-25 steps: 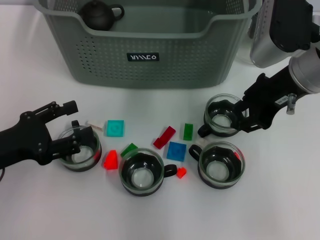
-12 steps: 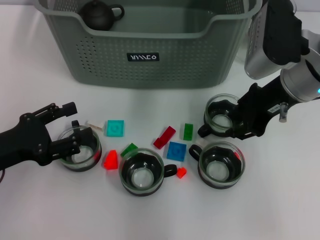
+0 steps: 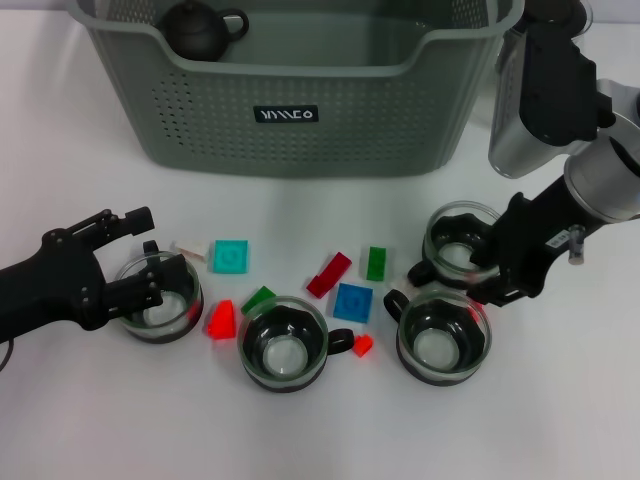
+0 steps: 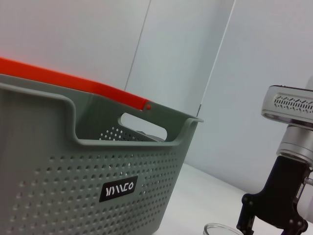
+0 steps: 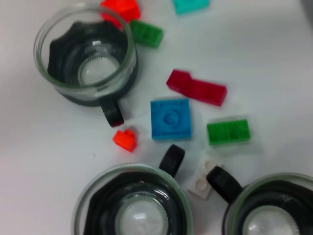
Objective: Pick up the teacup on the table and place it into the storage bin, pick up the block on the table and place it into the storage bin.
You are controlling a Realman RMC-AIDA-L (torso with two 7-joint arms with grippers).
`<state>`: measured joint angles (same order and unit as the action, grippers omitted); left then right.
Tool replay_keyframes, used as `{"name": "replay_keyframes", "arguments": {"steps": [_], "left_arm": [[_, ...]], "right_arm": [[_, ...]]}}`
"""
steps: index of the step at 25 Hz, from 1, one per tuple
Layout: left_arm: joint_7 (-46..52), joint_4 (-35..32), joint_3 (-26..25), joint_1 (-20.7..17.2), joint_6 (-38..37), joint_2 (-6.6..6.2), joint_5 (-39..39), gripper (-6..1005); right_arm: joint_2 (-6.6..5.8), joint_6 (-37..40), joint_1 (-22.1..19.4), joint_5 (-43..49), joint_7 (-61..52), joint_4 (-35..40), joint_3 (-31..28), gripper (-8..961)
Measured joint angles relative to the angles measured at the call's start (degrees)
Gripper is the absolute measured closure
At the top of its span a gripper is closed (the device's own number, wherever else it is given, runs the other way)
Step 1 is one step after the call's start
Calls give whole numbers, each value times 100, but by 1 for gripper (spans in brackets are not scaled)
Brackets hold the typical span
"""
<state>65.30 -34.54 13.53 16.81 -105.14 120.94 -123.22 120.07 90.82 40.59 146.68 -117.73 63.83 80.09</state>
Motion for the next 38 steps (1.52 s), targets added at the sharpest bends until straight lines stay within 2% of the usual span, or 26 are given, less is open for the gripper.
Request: {"name": "replay_keyframes", "arguments": {"steps": [25, 36, 38], "left_arm": [[0, 28, -15, 43, 59, -11, 0, 147], [-1, 45, -35, 41, 66, -9, 1, 147], [0, 45, -35, 43, 68, -11, 7, 147]], "right_arm": [[42, -422, 69, 38, 22, -283, 316, 506], [9, -378, 98, 43, -119, -282, 101, 897], [1, -231, 96, 40, -123, -183, -62, 899]]}}
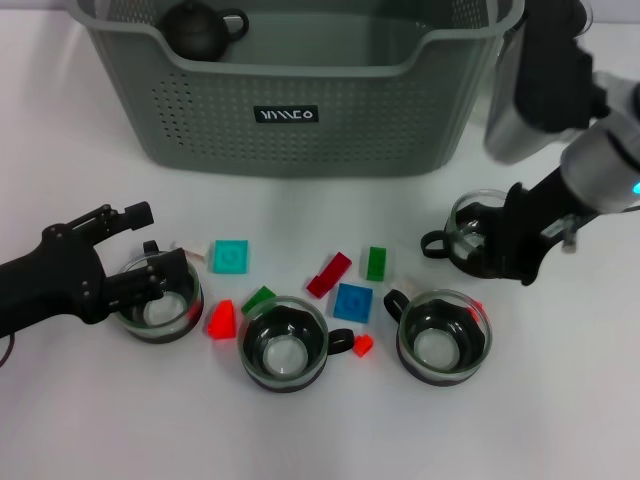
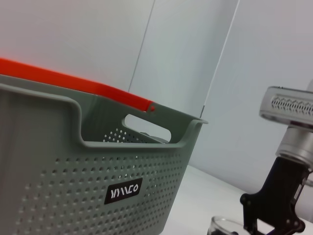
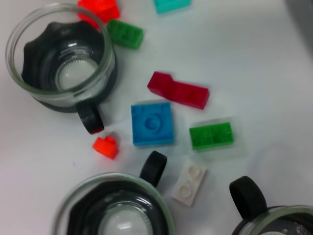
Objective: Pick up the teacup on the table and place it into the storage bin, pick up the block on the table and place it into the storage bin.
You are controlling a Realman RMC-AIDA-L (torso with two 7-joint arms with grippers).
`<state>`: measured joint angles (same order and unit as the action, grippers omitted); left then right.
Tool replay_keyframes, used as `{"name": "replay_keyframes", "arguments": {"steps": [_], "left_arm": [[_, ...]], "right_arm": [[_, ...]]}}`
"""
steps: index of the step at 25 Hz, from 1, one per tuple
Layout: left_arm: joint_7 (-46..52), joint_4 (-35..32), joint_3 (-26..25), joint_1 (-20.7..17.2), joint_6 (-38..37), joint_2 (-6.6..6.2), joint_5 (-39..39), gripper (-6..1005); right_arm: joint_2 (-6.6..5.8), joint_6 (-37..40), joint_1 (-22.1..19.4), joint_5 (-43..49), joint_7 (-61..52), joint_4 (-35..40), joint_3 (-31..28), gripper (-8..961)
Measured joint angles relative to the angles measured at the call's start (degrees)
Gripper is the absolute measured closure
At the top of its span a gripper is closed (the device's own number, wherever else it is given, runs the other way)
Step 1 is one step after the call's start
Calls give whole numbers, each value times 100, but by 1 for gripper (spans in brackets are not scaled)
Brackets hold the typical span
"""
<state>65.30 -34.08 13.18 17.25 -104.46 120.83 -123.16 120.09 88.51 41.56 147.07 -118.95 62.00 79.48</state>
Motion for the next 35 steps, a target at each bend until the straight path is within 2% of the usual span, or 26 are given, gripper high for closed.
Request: {"name": "replay_keyframes", "arguments": {"steps": [5, 8, 10, 13, 15, 17, 20, 23, 25, 28, 30, 32, 35], "left_arm": [[0, -1, 0, 4, 13, -4, 14, 148], [0, 4, 1, 5, 75, -6, 27, 149], [0, 13, 0, 9, 136, -4, 31, 149], [0, 65, 1, 48, 220, 6, 36, 150], [3, 136, 0, 96, 251, -6, 25, 150], [22, 176, 17, 156, 270, -15, 4, 150], [34, 214, 25, 193, 274, -17, -1, 151], [35, 241, 36, 211, 279, -12, -2, 152], [36, 252, 36, 208, 282, -2, -4, 152], [36, 260, 36, 186, 285, 6, -6, 153], [36, 293, 37, 171, 285, 10, -7, 153], [36, 322, 36, 165, 285, 10, -7, 153], [36, 328, 36, 159, 287, 11, -7, 153]], "right_arm": [[10, 1127, -163, -472, 17, 1095, -988, 903], [3, 1882, -343, -1852, 44, 1953, -1874, 904], [11, 1928, -506, -2921, 47, 2258, -2334, 903], [34, 1239, -783, -4299, 141, 2395, -2530, 903], [34, 432, -854, -4722, 181, 2356, -2342, 903], [18, -520, -730, -4732, 61, 2233, -1980, 903], [3, -1644, -257, -4042, -478, 1986, -1439, 904], [8, -2546, 644, -2638, -1494, 1340, -1053, 904], [-1, -2921, 1362, -1695, -2149, 588, -1017, 904], [-42, -3368, 2449, -540, -2815, -992, -1205, 904], [-69, -3669, 2969, -60, -2896, -1886, -1389, 904], [-94, -3952, 3307, 281, -2903, -2572, -1549, 904], [-109, -4094, 3453, 498, -2896, -3021, -1581, 903]]}}
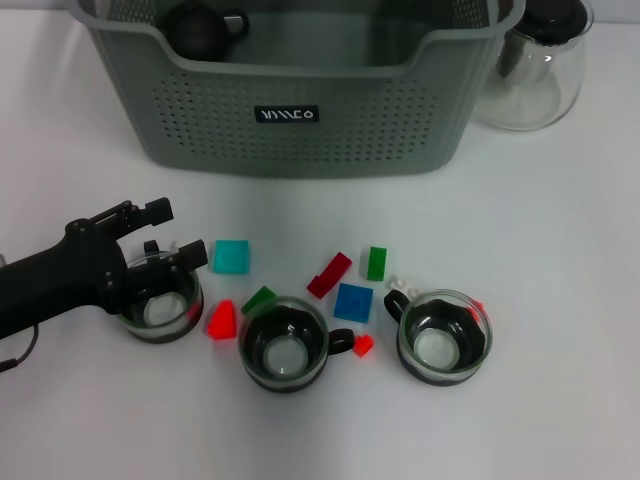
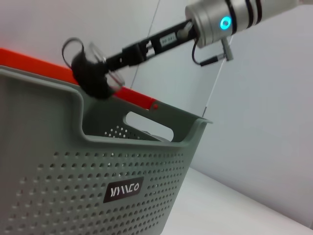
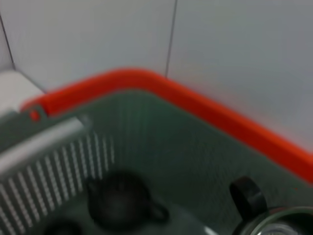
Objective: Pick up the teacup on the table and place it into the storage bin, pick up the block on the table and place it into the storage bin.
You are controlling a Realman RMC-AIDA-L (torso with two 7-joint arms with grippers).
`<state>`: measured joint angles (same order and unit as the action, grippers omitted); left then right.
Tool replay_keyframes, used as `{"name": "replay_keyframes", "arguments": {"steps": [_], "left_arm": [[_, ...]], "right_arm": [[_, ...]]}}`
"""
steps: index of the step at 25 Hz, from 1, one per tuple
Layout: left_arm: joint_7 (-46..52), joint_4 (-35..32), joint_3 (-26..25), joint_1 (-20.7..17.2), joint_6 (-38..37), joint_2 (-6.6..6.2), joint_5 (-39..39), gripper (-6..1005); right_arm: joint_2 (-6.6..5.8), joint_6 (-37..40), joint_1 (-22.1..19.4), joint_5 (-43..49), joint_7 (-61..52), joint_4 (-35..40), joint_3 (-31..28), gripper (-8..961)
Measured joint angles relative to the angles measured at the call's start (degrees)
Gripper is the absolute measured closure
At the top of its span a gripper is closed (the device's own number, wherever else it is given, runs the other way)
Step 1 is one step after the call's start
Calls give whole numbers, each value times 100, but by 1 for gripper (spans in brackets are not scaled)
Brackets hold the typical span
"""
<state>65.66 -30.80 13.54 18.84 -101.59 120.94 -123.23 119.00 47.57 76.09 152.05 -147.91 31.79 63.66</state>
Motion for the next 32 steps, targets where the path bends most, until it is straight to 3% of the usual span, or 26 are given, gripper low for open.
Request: {"name": "replay_keyframes", "arguments": {"steps": [16, 23, 27, 29, 32], "left_arm": [[9, 5, 9, 8, -1, 0, 0, 153], [9, 4, 3, 15, -1, -1, 0, 153], [103, 4, -3, 28, -18, -20, 1, 153], [198, -2, -10, 41, -32, -38, 1, 153], [240, -9, -28, 53, -45, -44, 2, 153]], "right_arm": [[-18, 556, -111, 329, 9, -344, 403, 904], [50, 507, -152, 621, -81, -290, 348, 795], [51, 704, -655, 255, -76, 943, 128, 709], [50, 971, -1160, -342, 27, 2110, -33, 666], [18, 1266, -2355, -2102, 699, 3951, -175, 601]]}}
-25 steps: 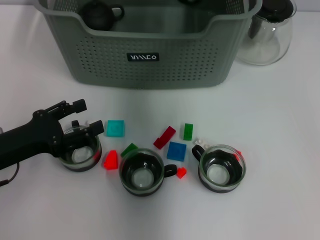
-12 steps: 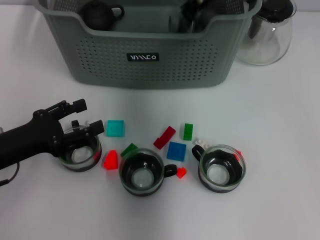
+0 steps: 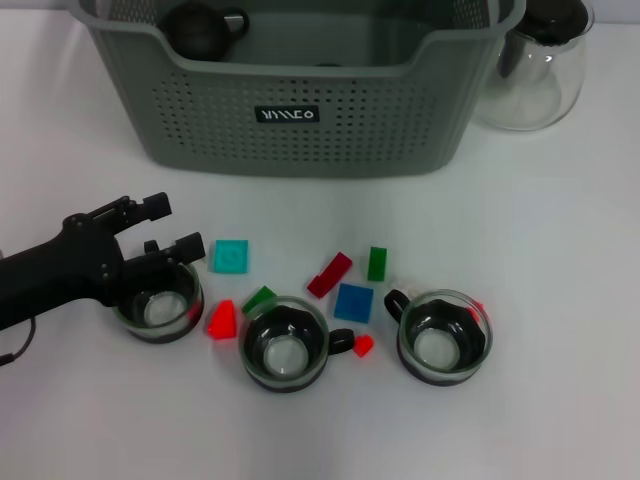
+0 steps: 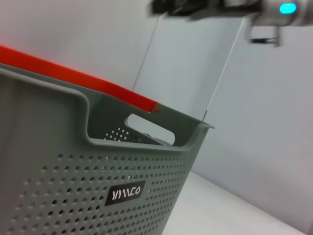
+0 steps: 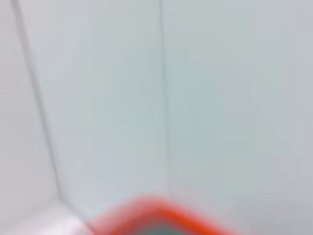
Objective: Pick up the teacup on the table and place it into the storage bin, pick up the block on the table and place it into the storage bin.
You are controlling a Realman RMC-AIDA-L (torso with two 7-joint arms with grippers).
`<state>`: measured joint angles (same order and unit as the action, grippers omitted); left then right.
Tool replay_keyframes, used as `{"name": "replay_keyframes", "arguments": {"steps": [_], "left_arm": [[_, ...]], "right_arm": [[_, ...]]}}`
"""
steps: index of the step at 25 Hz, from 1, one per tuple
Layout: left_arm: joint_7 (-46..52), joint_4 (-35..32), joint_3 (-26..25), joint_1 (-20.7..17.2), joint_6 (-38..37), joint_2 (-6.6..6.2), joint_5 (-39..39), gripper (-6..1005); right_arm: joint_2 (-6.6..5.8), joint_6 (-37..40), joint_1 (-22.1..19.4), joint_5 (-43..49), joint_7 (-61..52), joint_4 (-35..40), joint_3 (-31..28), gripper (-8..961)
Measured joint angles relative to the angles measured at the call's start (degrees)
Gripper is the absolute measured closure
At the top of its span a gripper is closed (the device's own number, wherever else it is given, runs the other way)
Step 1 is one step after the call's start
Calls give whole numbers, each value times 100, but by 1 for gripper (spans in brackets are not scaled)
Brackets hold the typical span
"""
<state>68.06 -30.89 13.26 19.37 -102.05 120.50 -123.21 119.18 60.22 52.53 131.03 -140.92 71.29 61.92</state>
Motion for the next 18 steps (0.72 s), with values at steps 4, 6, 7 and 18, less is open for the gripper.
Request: {"name": "replay_keyframes", "arguments": {"steps": [4, 6, 7, 18], "left_arm": [[-12, 4, -9, -1, 36, 1, 0, 153], [-19, -16, -15, -4, 35, -1, 13, 153], [-17, -26, -20, -7, 39, -4, 25, 153], [-2, -49, -64, 12, 69, -26, 43, 154]], "right_arm": [[-169, 781, -1490, -2874, 1523, 1017, -191, 480], [-315, 1744, -2087, -3906, 2239, 1107, -397, 483], [-378, 2223, -2288, -4198, 2439, 1125, -503, 485], [84, 5249, -2676, -959, 2840, 2669, -508, 492]]}}
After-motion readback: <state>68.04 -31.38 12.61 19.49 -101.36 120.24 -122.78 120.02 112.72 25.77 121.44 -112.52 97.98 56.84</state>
